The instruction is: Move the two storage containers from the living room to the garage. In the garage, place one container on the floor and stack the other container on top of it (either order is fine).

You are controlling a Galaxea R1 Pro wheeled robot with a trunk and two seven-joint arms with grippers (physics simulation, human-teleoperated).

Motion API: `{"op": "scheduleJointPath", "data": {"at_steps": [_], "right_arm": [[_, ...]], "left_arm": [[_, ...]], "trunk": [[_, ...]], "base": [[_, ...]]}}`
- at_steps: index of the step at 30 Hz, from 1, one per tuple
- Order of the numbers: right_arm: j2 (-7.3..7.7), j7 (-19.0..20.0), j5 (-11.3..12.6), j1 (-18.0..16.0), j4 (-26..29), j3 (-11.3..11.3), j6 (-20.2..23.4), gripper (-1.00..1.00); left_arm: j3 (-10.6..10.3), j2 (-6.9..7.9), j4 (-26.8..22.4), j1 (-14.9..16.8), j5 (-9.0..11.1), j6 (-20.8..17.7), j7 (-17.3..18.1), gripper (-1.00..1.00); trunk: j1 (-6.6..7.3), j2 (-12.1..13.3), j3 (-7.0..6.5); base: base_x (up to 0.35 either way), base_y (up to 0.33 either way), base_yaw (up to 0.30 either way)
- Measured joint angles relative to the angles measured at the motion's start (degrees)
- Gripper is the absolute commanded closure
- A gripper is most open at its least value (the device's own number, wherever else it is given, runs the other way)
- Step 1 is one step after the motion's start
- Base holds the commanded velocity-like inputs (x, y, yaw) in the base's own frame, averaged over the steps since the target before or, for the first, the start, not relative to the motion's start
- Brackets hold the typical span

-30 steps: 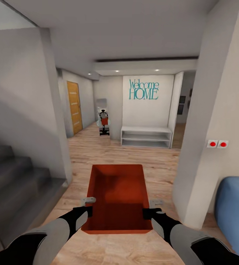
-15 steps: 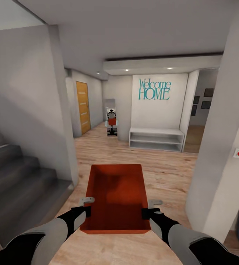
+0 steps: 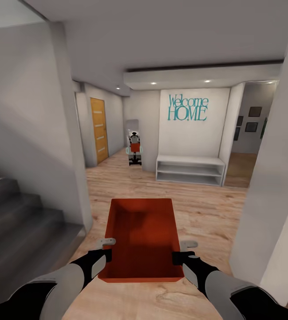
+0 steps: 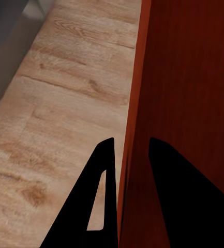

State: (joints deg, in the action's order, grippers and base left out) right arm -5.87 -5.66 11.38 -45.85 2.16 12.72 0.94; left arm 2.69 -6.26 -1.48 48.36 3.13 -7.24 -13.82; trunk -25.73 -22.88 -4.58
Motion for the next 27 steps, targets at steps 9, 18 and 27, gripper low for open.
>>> {"op": "scheduleJointPath", "data": {"at_steps": [9, 18, 27], "right_arm": [[0.0, 0.0, 0.0, 0.0, 0.0, 0.0, 0.0, 1.0], [-0.01, 0.0, 0.0, 0.0, 0.0, 0.0, -0.1, 1.0], [-0.78, -1.1, 0.0, 0.0, 0.0, 0.0, 0.0, 1.0]], "left_arm": [[0.0, 0.0, 0.0, 0.0, 0.0, 0.0, 0.0, 1.0], [0.0, 0.01, 0.0, 0.0, 0.0, 0.0, 0.0, 1.0], [-0.1, 0.76, 0.0, 0.0, 0.1, 0.0, 1.0, 1.0]], "trunk": [[0.0, 0.0, 0.0], [0.0, 0.0, 0.0], [0.0, 0.0, 0.0]], "base": [[0.322, 0.0, 0.0], [0.322, 0.0, 0.0], [0.322, 0.0, -0.105]]}}
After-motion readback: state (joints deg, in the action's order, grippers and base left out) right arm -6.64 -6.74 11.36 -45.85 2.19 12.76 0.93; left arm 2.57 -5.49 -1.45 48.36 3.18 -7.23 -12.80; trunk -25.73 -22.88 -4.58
